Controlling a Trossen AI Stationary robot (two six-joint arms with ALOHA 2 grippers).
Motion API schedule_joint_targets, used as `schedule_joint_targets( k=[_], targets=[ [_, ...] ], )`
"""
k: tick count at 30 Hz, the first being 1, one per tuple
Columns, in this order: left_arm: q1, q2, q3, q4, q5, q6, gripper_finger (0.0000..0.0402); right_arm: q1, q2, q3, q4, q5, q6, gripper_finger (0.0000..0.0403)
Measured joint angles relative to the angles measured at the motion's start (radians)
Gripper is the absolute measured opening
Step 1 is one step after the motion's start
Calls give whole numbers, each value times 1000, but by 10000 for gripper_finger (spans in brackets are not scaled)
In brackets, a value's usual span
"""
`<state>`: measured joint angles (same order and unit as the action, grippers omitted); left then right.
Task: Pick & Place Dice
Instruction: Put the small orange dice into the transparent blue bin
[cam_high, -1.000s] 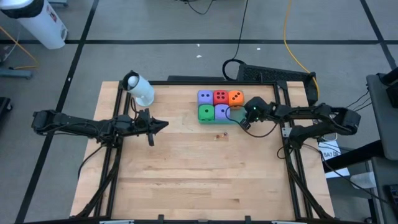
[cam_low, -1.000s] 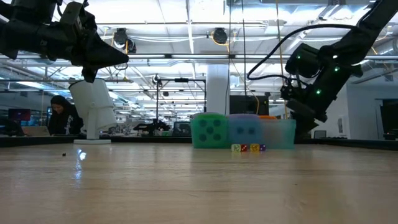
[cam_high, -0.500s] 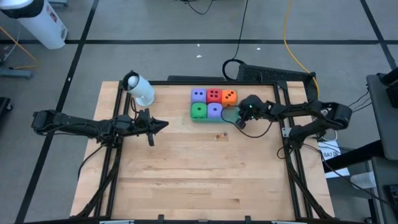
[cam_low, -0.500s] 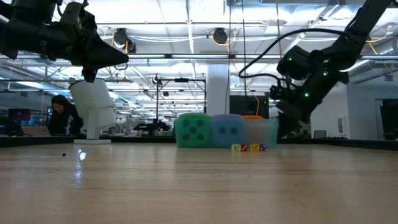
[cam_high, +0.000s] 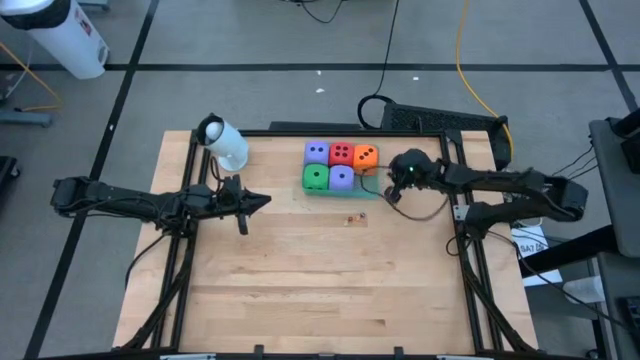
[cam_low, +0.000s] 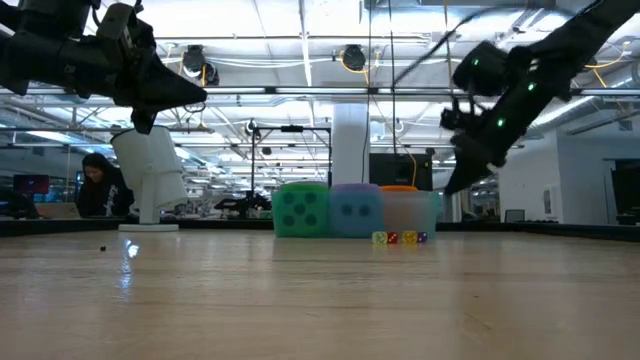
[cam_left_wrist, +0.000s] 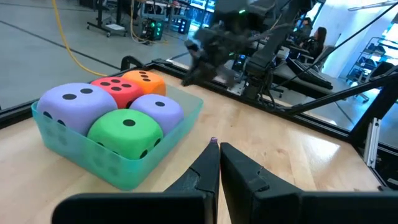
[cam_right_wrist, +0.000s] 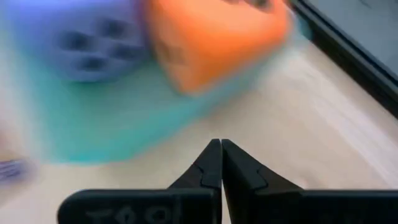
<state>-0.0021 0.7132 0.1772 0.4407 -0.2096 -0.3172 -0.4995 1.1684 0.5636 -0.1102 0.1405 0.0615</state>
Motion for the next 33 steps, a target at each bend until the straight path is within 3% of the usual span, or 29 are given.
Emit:
schedule_joint_targets(
  k=[3, 9, 13, 25, 28, 33],
  targets=[
    [0, 0, 0, -4, 0, 0, 21, 105, -48, 0, -1, -86, -44, 0],
    [1, 0, 0, -3, 0, 4, 21, 360, -21, 0, 80, -90, -108, 1],
    [1, 0, 0, -3, -1, 0, 21, 448, 24, 0, 177, -86, -154, 24],
    [1, 0, 0, -11, -1, 1, 21, 495, 192, 0, 314, -12, -183, 212],
    [0, 0, -1, -13, -1, 17, 21, 495, 239, -1, 354, -37, -207, 234],
    [1, 0, -1, -23, -1, 24, 21, 491, 301, 0, 418, -41, -216, 236]
  ],
)
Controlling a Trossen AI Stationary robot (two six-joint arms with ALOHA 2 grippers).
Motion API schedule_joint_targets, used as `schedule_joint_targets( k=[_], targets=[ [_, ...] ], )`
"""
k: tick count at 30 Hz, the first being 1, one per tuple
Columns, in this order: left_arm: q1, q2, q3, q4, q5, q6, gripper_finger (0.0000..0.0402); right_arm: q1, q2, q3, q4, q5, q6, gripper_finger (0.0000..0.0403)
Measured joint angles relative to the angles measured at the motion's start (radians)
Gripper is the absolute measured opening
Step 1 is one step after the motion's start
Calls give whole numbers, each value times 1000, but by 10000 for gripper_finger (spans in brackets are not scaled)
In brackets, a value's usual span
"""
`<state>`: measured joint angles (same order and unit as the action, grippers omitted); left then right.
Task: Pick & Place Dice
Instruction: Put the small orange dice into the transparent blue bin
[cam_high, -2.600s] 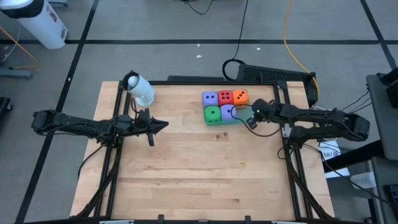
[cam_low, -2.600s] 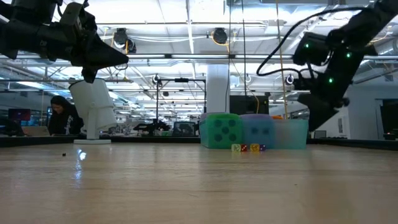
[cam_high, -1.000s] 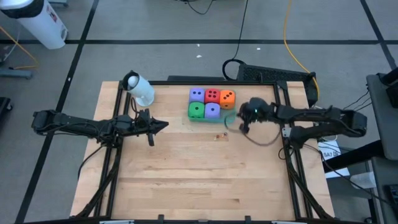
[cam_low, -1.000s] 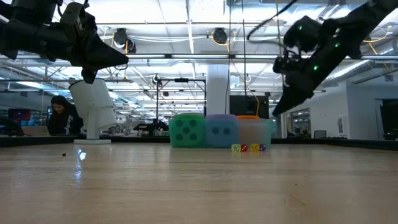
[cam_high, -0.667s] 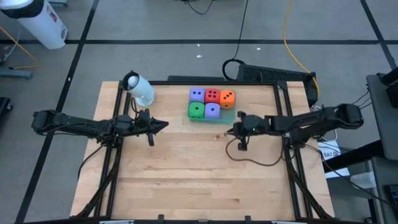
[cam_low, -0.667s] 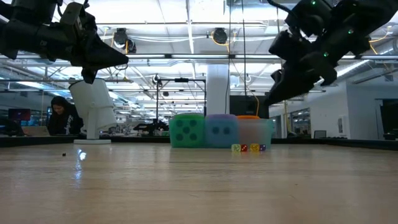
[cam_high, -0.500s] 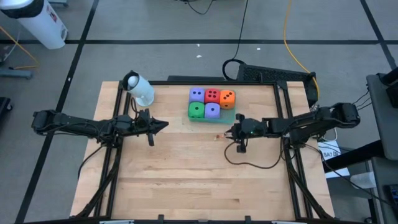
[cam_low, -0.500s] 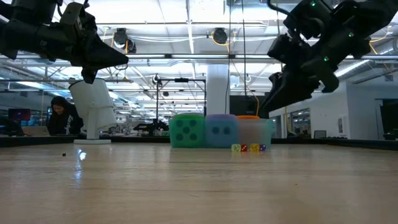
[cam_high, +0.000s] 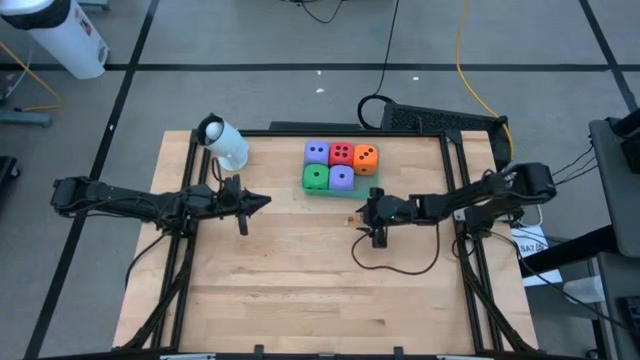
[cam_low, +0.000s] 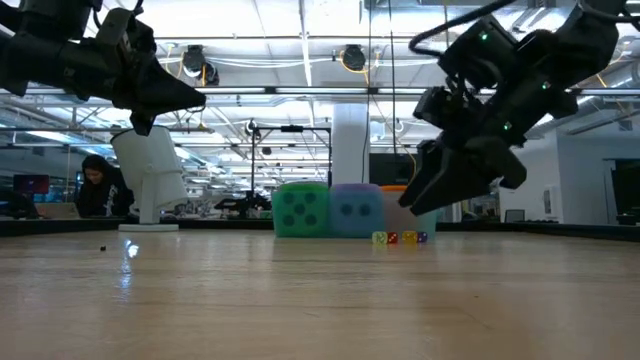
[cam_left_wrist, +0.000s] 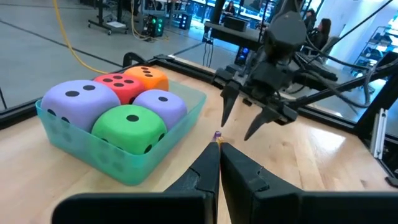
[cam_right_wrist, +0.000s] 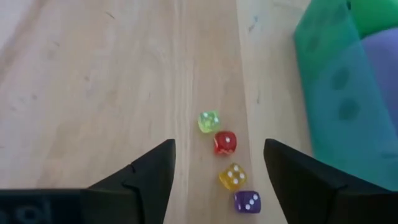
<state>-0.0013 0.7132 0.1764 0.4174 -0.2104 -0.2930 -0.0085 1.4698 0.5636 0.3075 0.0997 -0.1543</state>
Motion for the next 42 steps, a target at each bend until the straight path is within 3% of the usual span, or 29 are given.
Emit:
schedule_joint_targets(
  k=[13, 18, 27, 42],
  targets=[
    [-2, -26, 0, -153, -5, 155, 21, -47, 67, 0, 1, -38, 14, 190],
    [-4, -120, 0, -180, -20, 166, 21, -58, 67, 0, 1, -52, 13, 173],
    [-46, -320, 0, -376, -62, 166, 21, -58, 67, 0, -14, -53, 8, 146],
    [-78, -421, 0, -461, -140, 176, 21, -80, 67, 0, 22, -63, 4, 143]
  ],
)
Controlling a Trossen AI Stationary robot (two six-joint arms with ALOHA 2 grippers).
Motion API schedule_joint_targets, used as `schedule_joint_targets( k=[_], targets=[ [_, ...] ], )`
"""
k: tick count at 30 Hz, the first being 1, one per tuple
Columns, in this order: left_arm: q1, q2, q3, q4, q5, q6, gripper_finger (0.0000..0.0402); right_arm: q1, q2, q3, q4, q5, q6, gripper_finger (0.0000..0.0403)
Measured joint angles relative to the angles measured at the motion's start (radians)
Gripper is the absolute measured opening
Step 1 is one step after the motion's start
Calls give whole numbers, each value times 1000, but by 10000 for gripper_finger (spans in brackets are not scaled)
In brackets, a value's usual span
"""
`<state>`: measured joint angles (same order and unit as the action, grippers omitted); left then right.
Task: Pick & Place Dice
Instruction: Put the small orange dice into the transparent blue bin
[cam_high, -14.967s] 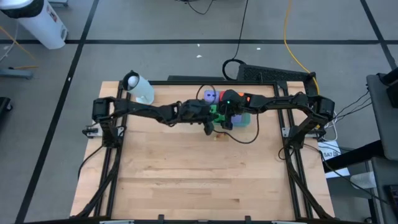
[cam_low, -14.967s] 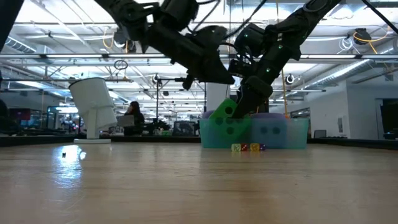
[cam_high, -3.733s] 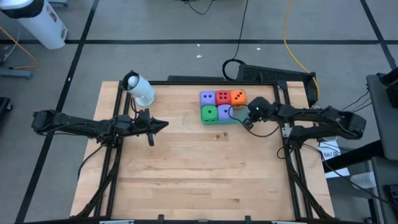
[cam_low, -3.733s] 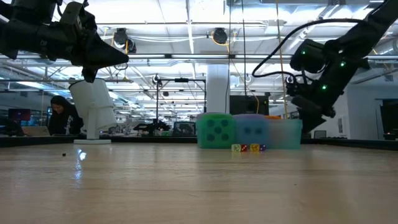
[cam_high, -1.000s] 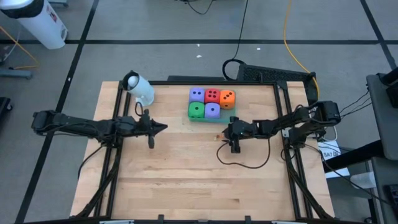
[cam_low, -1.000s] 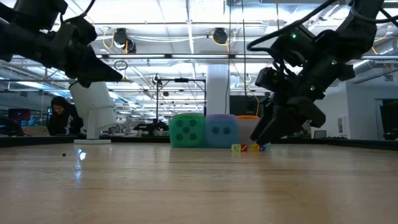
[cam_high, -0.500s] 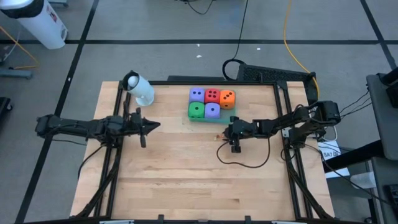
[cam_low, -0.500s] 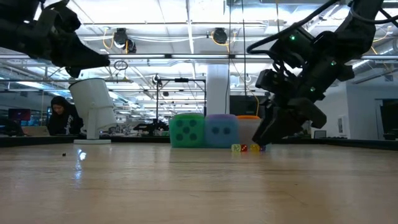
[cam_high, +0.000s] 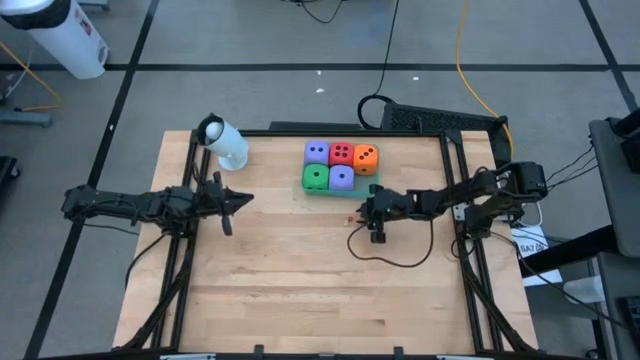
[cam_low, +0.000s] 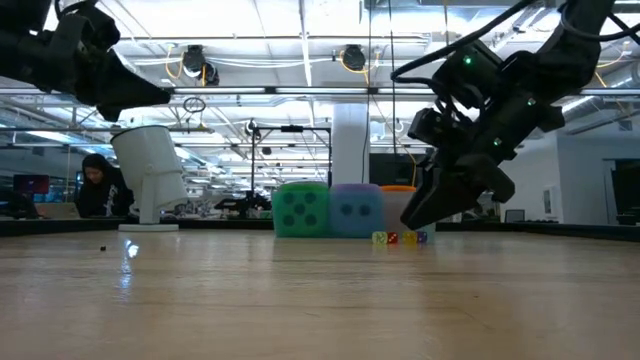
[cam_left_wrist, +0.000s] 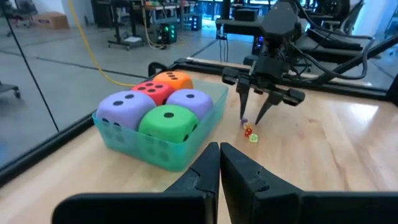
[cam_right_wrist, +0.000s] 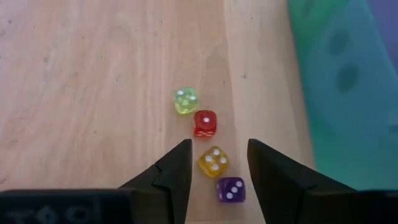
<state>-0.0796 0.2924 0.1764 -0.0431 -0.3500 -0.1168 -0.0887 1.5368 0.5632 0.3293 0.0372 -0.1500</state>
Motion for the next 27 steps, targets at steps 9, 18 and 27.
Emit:
schedule_joint_targets(
  k=[9, 18, 27],
  targets=[
    [0, 1, 0, 40, 0, -43, 21, -11, 72, 1, 42, -61, -3, 143],
    [0, 2, 0, 39, 8, -50, 21, -11, 138, 2, 87, -37, -5, 143],
    [0, 2, 0, 26, 9, -70, 21, -10, 39, -1, -31, -36, -1, 143]
  ],
)
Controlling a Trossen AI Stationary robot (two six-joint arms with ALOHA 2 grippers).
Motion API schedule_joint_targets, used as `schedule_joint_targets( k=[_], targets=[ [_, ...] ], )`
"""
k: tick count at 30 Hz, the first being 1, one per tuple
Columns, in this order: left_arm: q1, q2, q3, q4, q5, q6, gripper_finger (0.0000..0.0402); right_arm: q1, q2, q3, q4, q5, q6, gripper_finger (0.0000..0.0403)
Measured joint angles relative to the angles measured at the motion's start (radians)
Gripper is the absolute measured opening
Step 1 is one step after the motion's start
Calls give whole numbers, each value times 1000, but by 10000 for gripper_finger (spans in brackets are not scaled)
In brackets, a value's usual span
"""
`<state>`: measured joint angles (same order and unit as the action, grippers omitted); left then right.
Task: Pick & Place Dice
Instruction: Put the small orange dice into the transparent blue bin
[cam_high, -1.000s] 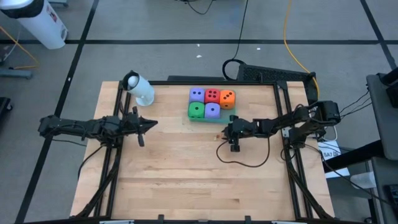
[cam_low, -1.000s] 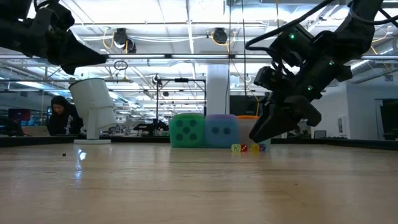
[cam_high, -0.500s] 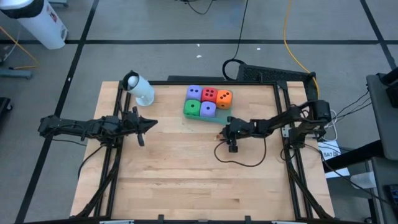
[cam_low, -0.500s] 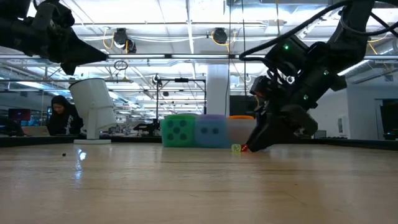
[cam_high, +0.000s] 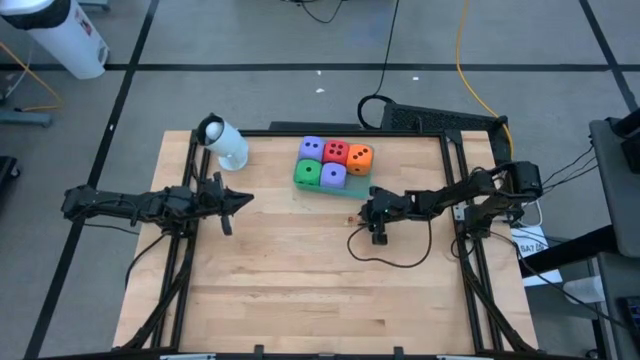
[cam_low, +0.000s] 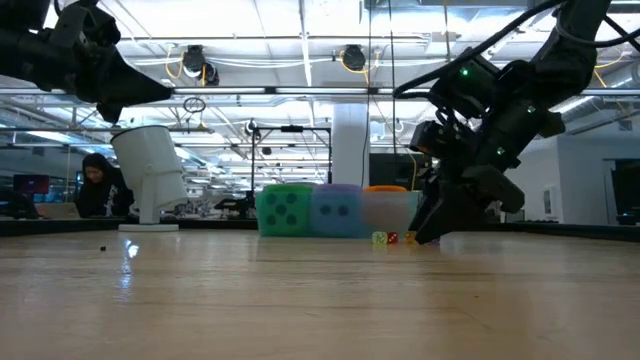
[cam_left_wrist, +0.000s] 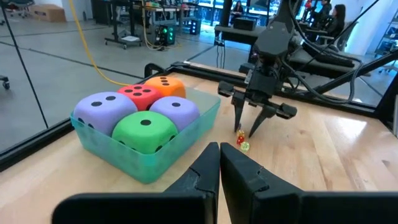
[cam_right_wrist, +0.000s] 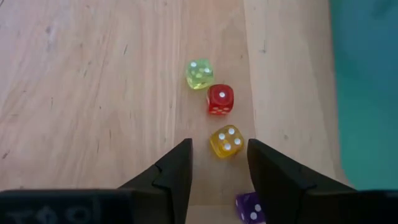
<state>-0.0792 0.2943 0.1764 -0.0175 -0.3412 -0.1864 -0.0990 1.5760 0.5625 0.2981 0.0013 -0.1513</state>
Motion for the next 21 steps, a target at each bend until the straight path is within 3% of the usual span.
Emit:
schedule_joint_targets(
  k=[11, 21],
  targets=[
    [0, 0, 0, -2, 1, -6, 21, 0, -6, 0, 2, 2, -1, 142],
    [0, 0, 0, 0, 0, -10, 21, 0, -6, 0, 12, 2, -2, 95]
  ],
)
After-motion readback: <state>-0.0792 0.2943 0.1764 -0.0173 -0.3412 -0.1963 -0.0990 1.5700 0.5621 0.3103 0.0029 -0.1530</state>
